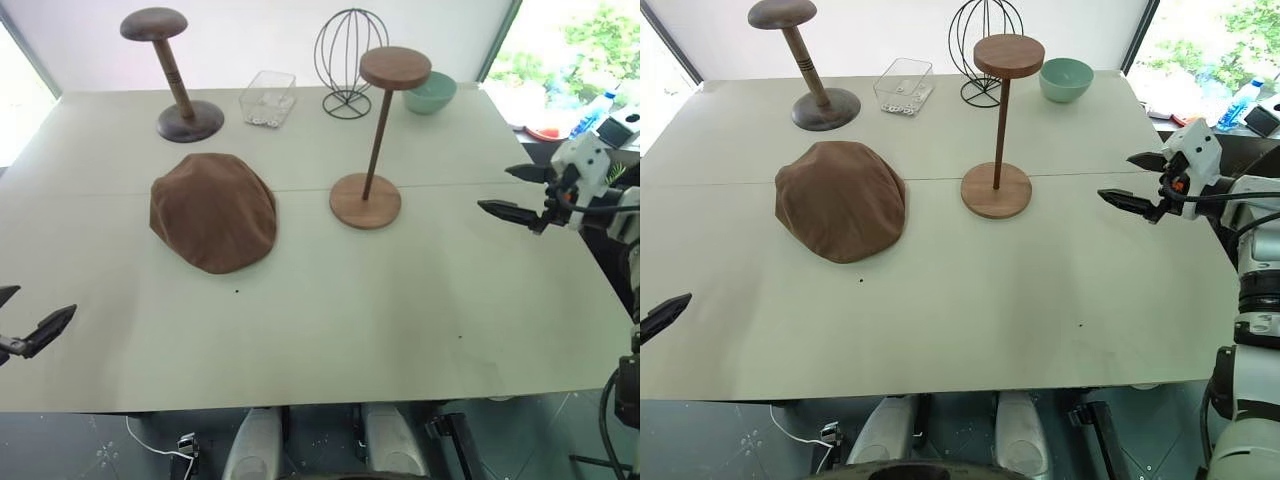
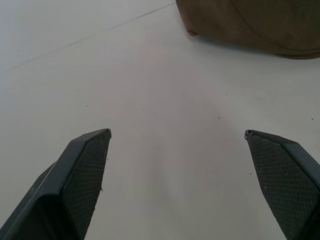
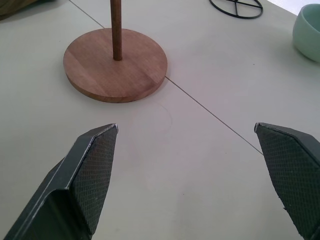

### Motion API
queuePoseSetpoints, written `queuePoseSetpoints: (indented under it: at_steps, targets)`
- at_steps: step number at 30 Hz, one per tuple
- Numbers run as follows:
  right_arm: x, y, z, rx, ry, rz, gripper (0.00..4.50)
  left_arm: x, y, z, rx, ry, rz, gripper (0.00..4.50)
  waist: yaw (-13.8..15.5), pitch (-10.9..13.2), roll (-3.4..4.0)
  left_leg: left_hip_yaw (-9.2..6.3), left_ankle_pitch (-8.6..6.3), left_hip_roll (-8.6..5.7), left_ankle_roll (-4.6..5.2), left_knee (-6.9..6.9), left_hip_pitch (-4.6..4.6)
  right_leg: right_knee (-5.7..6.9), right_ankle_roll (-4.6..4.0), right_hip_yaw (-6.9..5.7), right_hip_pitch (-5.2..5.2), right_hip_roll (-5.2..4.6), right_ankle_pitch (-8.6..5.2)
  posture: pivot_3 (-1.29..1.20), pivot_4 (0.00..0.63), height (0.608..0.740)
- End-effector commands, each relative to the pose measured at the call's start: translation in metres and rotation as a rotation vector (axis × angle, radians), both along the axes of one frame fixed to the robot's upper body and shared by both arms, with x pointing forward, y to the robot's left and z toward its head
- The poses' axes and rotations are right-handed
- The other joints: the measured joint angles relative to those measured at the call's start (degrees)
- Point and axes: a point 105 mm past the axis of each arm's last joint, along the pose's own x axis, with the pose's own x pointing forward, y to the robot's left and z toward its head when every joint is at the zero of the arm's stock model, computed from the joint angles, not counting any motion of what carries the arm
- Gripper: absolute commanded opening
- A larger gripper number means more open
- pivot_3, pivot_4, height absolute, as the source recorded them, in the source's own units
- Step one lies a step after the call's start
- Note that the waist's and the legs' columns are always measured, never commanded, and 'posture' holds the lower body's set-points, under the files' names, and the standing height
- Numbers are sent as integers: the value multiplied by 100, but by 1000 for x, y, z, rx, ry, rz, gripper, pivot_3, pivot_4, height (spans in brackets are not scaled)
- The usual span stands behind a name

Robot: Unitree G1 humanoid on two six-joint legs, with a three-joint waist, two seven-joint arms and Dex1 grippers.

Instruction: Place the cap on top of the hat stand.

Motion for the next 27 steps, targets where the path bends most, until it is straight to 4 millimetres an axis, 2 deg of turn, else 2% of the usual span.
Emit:
queuePoseSetpoints:
  at_steps: [1,12,16,20,23,27]
  targets:
    - [1,2,17,5,-63,16,4485,-1,-3,10,56,-22,-27,4500,0,0,0,1,0,-1,0,1,-4,1,-1,0,-5,1,0,0,150,740]
    - [-1,2,16,9,-61,34,4485,11,-4,20,28,-64,-36,4500,2,0,0,1,1,-2,1,6,-20,7,-3,0,-17,11,4,0,150,740]
    - [0,1,17,14,-55,36,4485,19,-12,21,29,-67,-82,4500,1,-1,0,1,1,-2,2,6,-19,9,-4,0,-17,13,6,0,150,740]
    - [-2,5,26,2,-49,67,4485,30,-38,26,25,-83,-177,4500,0,0,1,1,2,-2,1,10,-18,17,-4,0,-17,15,7,0,150,740]
    - [-15,22,39,-50,-61,162,4485,39,-66,27,104,-98,-263,4500,4,1,2,1,2,-1,1,13,-18,20,-4,1,-16,15,7,0,150,740]
    - [-38,51,50,-131,-65,301,4485,50,-93,23,265,-76,-380,4500,26,1,5,-1,2,0,1,12,-18,25,-3,5,-18,22,8,0,150,740]
